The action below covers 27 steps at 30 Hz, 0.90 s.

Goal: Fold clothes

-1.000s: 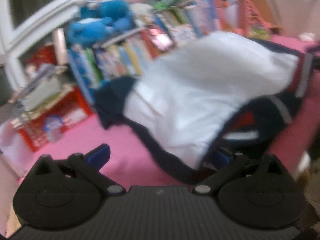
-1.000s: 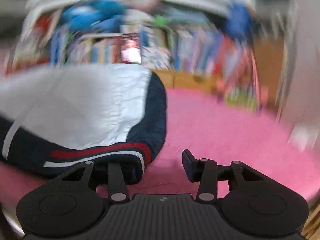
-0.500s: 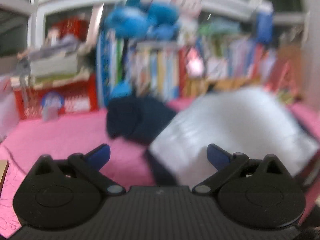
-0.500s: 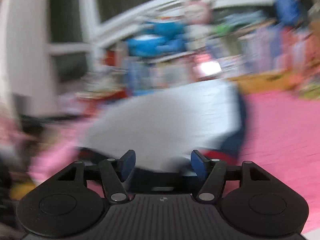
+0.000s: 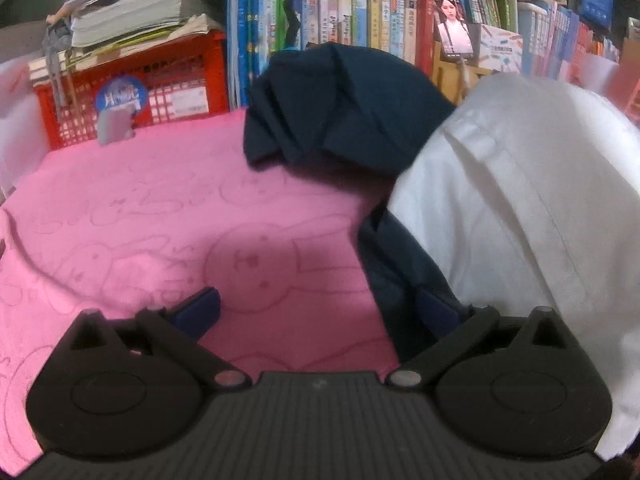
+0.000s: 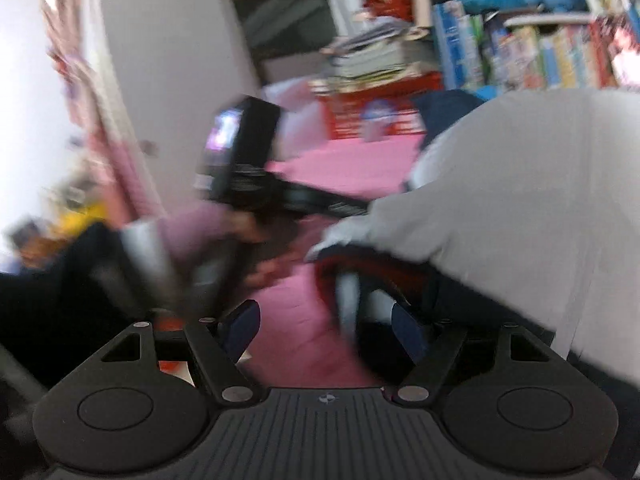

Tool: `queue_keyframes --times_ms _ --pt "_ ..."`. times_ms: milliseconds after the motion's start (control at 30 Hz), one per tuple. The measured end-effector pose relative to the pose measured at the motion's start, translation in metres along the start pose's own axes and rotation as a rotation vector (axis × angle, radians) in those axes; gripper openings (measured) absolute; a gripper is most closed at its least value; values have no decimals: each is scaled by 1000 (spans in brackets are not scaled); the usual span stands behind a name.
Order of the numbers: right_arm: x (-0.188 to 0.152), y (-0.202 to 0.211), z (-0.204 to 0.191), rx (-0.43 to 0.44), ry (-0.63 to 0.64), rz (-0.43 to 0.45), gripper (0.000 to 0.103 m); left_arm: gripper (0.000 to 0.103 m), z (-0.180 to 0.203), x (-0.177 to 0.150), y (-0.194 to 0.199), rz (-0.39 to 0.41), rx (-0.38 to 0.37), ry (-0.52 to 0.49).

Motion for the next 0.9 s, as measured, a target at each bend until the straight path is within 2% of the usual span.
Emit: queue_keyframes --times_ms 33,133,167,200,333,467,500,533,567,600,667,767,833,900 --pt "1 -9 -1 -52 38 4 73 103 -1 0 0 -2 -5 7" --pt "-3 -24 -19 69 65 -28 74 103 0 0 -2 -2 -4 5" --pt "-4 -29 -26 113 73 -39 78 103 0 0 -2 -2 -3 4" --pt "-4 -23 -33 135 96 -30 82 103 0 0 -3 -2 -4 5" --pt "-11 4 -59 195 203 -22 82 103 0 -1 -3 -2 -4 3" --pt "-13 30 -68 190 253 -7 82 103 0 -1 -3 -2 -2 0" --pt "-13 35 -70 193 259 -3 80 103 0 -1 -3 -2 -1 -1" --pt "-14 42 -73 241 258 -5 76 103 1 -1 -3 -2 1 -1" --pt "-12 44 -76 254 260 -3 67 103 0 -1 -3 -1 2 -2" --pt "-10 44 -79 263 263 1 68 103 0 -1 -3 0 4 -3" --pt "-8 49 -72 225 246 22 69 103 1 -1 -2 7 17 -5" --pt "-3 62 -43 93 192 41 69 103 3 -4 9 41 57 -13" --pt "-6 76 -19 -31 180 60 69 103 6 -6 27 83 67 -7" --pt "-12 92 9 -178 155 77 69 103 11 -3 55 158 53 31"
Point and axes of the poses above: each gripper's, at about its wrist camera, not at the fingertips, and y roughly against the way its jaws point, z to its right, x to its top, the point moved 5 cm from there along -y, roughly the way its jaws point
